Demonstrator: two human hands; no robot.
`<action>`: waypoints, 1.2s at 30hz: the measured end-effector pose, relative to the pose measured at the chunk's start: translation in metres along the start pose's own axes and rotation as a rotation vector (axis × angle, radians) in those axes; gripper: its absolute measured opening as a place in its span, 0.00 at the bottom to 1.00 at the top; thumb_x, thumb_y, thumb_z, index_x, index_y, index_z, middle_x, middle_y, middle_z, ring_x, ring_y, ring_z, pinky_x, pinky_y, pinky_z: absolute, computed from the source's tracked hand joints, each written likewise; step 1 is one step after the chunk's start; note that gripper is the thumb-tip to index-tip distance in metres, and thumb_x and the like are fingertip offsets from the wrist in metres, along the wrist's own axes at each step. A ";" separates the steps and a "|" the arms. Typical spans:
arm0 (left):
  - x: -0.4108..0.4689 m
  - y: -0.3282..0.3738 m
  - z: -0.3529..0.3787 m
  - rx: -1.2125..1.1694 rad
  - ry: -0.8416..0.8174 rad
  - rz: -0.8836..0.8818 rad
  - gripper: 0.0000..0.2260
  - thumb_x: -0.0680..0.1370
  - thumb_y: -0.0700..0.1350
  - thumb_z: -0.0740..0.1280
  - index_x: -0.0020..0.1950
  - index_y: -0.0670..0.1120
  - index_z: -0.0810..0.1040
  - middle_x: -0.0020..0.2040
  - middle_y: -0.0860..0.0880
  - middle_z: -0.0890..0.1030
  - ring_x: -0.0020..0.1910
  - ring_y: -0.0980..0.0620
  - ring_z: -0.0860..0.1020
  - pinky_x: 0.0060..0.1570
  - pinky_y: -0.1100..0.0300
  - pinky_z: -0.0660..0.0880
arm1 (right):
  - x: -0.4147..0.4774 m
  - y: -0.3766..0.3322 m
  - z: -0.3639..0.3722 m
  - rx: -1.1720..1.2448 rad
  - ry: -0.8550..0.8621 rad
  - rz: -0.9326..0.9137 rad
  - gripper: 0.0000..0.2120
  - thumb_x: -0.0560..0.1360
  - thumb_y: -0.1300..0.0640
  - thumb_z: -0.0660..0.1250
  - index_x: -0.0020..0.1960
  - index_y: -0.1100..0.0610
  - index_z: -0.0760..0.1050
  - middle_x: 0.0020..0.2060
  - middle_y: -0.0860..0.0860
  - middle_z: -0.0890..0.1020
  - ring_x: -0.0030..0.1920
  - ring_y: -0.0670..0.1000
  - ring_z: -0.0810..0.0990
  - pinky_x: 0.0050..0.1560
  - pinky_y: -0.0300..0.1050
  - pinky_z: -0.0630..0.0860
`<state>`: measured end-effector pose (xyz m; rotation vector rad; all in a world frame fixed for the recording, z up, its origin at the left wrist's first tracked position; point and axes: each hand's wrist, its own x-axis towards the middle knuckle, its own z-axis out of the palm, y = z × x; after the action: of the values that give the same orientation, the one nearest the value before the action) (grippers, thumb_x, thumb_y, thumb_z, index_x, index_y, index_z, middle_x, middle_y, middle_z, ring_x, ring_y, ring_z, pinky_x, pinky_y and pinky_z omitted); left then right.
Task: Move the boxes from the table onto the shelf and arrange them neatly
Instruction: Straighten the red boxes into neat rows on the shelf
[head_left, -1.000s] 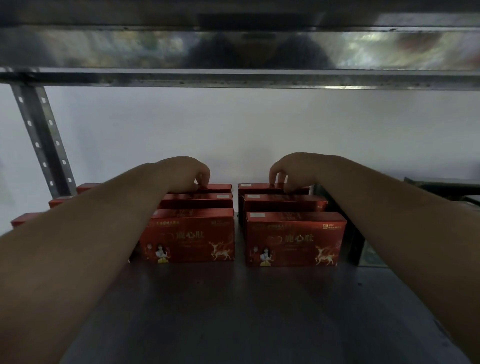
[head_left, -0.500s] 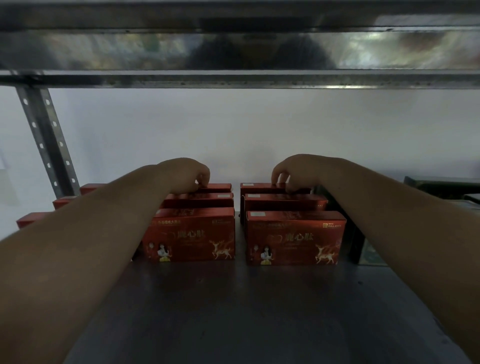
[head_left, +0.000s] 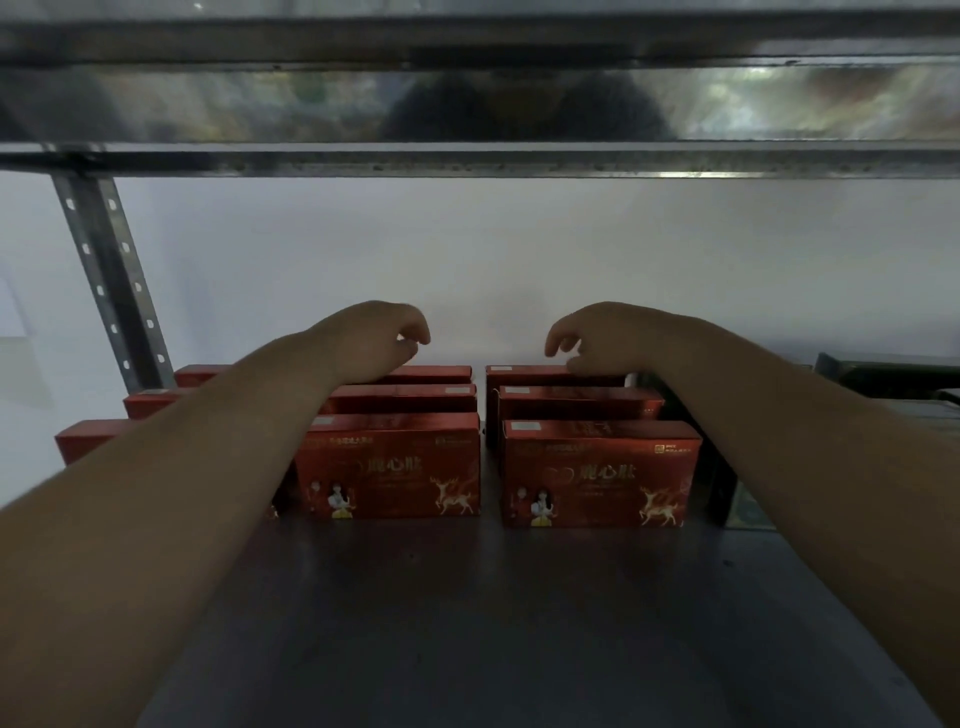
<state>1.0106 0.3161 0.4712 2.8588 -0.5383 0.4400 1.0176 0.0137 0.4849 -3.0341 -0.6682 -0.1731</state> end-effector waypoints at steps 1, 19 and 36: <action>-0.010 0.004 -0.004 -0.040 0.050 0.025 0.09 0.82 0.46 0.62 0.60 0.53 0.78 0.60 0.53 0.79 0.55 0.53 0.77 0.51 0.59 0.69 | -0.005 -0.003 -0.001 0.010 0.058 -0.022 0.15 0.78 0.54 0.66 0.64 0.45 0.76 0.62 0.45 0.79 0.56 0.46 0.76 0.55 0.45 0.74; -0.109 0.019 0.057 0.073 0.254 0.099 0.13 0.80 0.55 0.62 0.63 0.54 0.73 0.60 0.53 0.78 0.59 0.49 0.76 0.56 0.48 0.73 | -0.102 -0.067 0.068 -0.108 0.269 -0.037 0.35 0.75 0.41 0.70 0.78 0.44 0.61 0.75 0.45 0.67 0.72 0.50 0.68 0.64 0.45 0.70; -0.121 0.021 0.057 0.074 0.331 0.110 0.13 0.80 0.51 0.66 0.63 0.51 0.76 0.58 0.50 0.80 0.57 0.45 0.77 0.58 0.47 0.70 | -0.105 -0.065 0.083 -0.097 0.406 -0.088 0.32 0.72 0.47 0.75 0.73 0.52 0.71 0.68 0.52 0.77 0.66 0.55 0.76 0.66 0.51 0.72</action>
<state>0.9096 0.3217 0.3813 2.7476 -0.6277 0.9477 0.9045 0.0330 0.3909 -2.9155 -0.7709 -0.8182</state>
